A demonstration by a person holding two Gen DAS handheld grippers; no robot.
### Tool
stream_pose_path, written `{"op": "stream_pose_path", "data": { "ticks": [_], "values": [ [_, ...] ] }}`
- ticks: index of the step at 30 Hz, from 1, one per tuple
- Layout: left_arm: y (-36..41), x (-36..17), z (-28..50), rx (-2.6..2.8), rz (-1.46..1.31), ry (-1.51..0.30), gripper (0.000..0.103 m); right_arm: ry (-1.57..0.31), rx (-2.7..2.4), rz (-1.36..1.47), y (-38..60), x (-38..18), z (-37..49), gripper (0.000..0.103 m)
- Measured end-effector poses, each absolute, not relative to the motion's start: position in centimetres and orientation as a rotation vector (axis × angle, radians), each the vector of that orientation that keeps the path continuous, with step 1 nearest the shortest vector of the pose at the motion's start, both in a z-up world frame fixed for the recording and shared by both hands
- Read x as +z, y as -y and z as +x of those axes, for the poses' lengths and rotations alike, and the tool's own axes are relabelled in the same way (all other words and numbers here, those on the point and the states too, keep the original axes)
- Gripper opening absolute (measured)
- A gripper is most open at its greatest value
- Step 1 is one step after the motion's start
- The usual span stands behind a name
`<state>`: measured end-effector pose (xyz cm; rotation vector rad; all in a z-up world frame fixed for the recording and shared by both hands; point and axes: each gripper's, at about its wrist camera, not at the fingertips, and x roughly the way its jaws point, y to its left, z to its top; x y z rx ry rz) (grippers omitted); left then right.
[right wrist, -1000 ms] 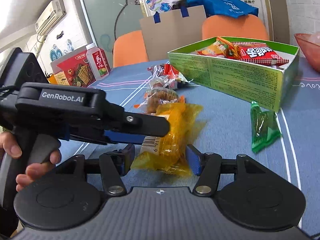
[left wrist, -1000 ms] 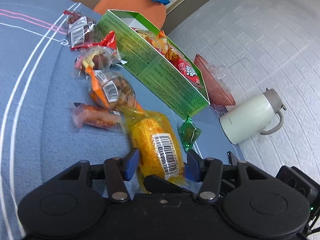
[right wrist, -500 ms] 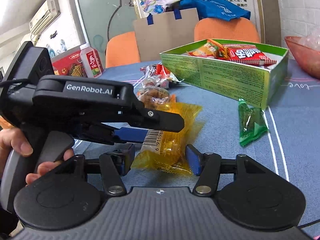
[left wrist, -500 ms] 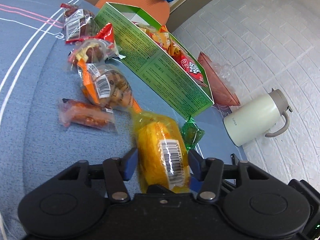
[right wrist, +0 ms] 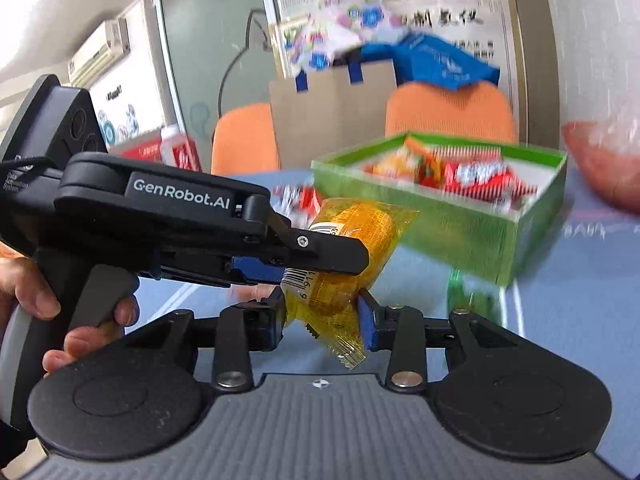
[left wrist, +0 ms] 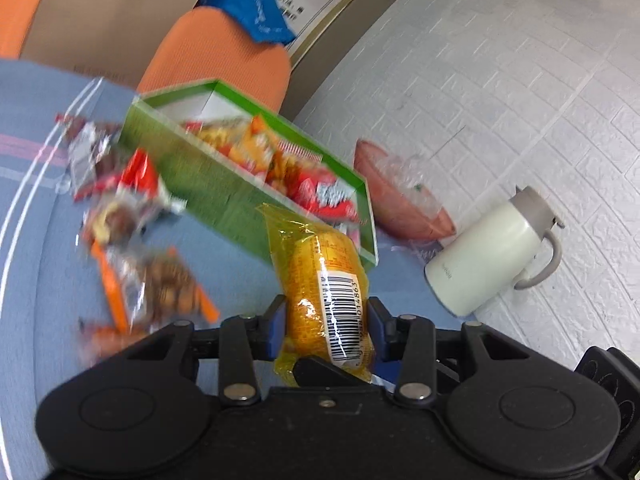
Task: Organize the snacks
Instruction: 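Carry the yellow packets into the green box and open both grippers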
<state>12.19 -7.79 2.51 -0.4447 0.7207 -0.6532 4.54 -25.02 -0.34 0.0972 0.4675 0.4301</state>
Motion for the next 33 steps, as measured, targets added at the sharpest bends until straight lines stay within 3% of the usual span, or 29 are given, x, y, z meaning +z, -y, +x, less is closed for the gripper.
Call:
{"op": "stream_pose_path", "data": {
  "ticks": [10, 21, 22, 23, 25, 26, 33],
  "values": [
    [7.4, 7.5, 20.1, -0.634, -0.407, -0.594, 0.052, -0.290, 0.438, 0.082, 25.3, 3.7, 12.3, 0.065],
    [6.6, 5.6, 27.6, -0.585, -0.412, -0.604, 0.055, -0.272, 0.451, 0.090, 25.2, 2.9, 20.4, 0.066],
    [6.4, 5.0, 28.2, -0.563, -0.412, -0.617, 0.067, -0.276, 0.454, 0.086, 25.0, 2.6, 20.9, 0.067],
    [6.4, 4.5, 28.6, -0.536, -0.406, -0.630, 0.102, -0.283, 0.455, 0.076, 24.8, 2.1, 21.5, 0.071],
    [6.0, 3.7, 28.6, -0.454, -0.378, -0.640, 0.103, -0.320, 0.426, 0.010, 24.0, 1.0, 22.3, 0.098],
    [5.8, 3.6, 28.4, -0.438, -0.368, -0.631, 0.103, -0.332, 0.396, -0.029, 23.6, 0.7, 22.4, 0.102],
    [4.3, 5.2, 25.2, -0.433, -0.370, -0.594, 0.103, -0.274, 0.370, -0.138, 23.5, 1.0, 18.7, 0.103]
  ]
}}
